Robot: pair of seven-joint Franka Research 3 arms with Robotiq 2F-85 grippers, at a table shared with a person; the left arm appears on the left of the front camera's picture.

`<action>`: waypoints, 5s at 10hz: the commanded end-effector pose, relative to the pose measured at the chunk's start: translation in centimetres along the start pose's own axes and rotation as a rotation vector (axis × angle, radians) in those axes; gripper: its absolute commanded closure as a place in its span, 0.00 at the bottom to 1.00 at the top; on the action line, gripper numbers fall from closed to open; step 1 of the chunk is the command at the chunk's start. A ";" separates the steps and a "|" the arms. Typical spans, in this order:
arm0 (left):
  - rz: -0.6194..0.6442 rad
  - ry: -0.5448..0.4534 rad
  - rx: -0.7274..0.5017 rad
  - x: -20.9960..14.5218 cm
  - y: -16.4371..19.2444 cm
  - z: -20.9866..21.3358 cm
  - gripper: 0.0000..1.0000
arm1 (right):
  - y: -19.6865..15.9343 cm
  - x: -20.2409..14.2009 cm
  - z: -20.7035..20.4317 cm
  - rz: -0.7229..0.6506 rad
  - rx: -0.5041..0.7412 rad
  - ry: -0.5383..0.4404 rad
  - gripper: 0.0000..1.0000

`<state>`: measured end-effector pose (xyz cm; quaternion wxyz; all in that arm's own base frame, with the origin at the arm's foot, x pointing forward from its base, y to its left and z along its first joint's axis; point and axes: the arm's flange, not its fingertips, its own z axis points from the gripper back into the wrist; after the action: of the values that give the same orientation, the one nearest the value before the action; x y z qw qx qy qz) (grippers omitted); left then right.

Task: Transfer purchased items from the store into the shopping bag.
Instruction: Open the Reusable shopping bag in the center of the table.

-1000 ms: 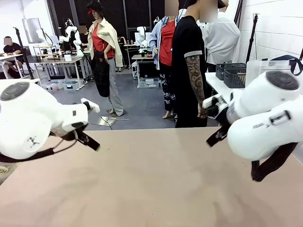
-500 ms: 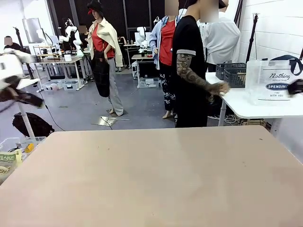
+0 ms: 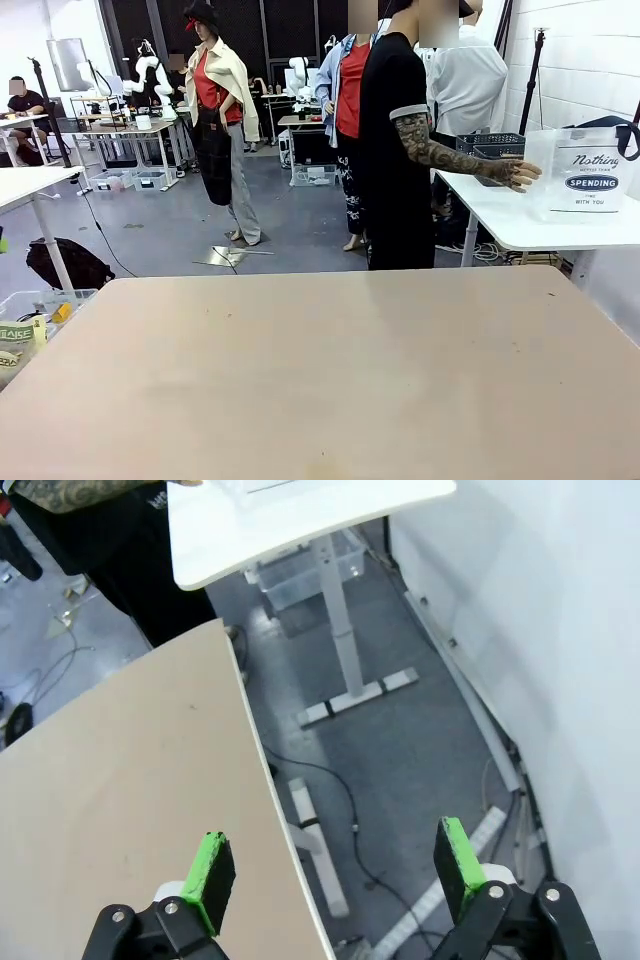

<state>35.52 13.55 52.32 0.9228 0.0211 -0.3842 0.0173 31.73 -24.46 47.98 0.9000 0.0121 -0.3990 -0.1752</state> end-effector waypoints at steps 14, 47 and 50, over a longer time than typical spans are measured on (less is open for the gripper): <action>0.013 0.002 -0.019 -0.3 0.6 -0.3 0.00 | 0.0 0.0 0.0 0.000 0.000 0.000 0.00; -0.514 0.030 -0.282 12.7 -27.1 -0.2 0.00 | 30.4 3.3 13.0 0.635 0.292 -0.005 0.00; -0.349 -0.090 -0.372 13.1 -28.7 0.1 0.00 | 36.9 2.3 13.2 0.675 0.406 0.065 0.00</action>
<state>45.31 -13.05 60.90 0.8996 -0.0560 -0.3796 -0.2085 33.84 8.01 64.07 0.8955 0.0367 -0.3942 0.2035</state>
